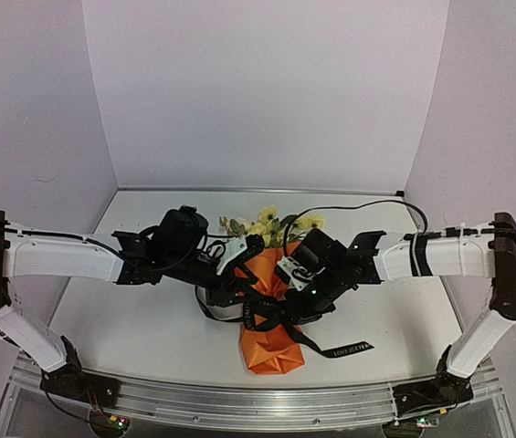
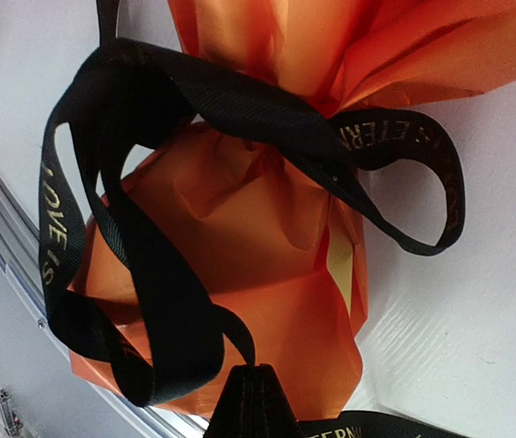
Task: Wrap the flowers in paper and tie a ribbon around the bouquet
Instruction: Cross the half-tied ribbon over the folded bouquet.
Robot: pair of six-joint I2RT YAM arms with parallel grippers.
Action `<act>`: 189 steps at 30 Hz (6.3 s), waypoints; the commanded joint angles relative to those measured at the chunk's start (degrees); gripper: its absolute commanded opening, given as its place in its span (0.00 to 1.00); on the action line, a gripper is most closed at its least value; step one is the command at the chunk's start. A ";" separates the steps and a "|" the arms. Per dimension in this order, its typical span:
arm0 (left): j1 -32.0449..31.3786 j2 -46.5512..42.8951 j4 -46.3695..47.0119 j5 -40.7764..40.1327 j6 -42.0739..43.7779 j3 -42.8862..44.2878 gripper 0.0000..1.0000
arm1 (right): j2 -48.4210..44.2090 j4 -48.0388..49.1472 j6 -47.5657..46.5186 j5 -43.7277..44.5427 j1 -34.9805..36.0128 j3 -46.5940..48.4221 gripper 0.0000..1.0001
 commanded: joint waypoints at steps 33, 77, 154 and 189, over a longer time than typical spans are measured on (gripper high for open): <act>-7.56 0.99 -10.14 -8.54 1.10 -0.55 0.00 | 0.42 3.07 2.38 0.43 0.23 -0.24 0.00; 1.85 -8.31 -7.18 -11.60 -9.43 -5.22 0.40 | -0.65 -3.87 -1.90 2.11 0.00 1.90 0.00; 4.21 13.24 -9.43 2.54 4.85 12.51 0.00 | 0.09 12.06 7.69 7.22 -0.03 0.97 0.00; 4.29 8.28 -1.17 3.48 3.37 5.62 0.00 | 8.35 45.69 10.93 0.11 -4.39 -7.64 0.00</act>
